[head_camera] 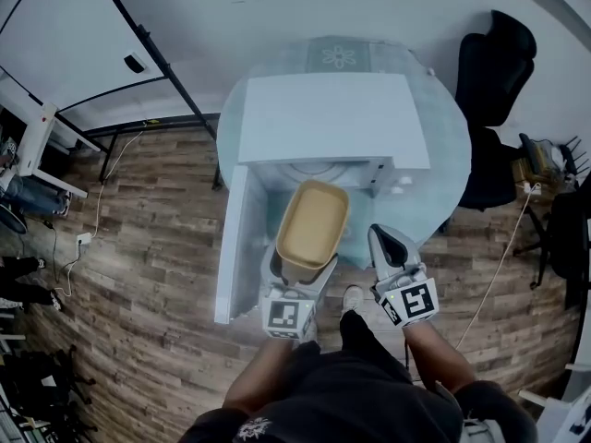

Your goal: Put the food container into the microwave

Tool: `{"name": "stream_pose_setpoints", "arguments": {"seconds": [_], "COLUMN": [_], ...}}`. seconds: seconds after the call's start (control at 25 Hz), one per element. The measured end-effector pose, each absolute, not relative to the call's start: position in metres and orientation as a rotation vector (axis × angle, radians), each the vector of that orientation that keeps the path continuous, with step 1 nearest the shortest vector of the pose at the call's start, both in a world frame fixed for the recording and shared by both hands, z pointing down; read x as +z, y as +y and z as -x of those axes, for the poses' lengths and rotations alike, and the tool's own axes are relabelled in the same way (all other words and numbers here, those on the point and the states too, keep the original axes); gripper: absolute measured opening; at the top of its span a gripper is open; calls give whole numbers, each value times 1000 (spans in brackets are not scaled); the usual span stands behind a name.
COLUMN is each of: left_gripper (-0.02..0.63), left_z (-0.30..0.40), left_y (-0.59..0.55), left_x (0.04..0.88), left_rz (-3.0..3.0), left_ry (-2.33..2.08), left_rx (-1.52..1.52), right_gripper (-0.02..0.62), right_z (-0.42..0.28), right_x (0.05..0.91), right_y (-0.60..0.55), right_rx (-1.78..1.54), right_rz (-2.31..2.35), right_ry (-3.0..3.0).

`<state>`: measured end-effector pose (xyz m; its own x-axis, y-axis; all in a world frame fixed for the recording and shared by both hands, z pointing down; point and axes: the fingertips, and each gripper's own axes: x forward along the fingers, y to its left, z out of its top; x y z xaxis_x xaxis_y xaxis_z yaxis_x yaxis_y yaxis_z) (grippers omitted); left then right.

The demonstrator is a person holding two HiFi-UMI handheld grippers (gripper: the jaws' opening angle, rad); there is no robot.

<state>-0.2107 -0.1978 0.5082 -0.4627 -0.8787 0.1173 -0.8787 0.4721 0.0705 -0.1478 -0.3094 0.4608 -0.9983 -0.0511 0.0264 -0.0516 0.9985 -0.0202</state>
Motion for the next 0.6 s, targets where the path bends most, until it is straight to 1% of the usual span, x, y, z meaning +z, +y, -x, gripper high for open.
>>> {"name": "stream_pose_setpoints", "arguments": {"seconds": [0.6], "left_gripper": [523], "left_z": [284], "left_y": [-229], "left_x": [586], "left_rz": [-1395], "left_ry": [-2629], "left_rx": [32], "right_gripper": [2], "right_z": [209], "right_x": [542], "right_y": [-355], "right_rx": [93], "right_rz": [62], "right_ry": [-3002]}}
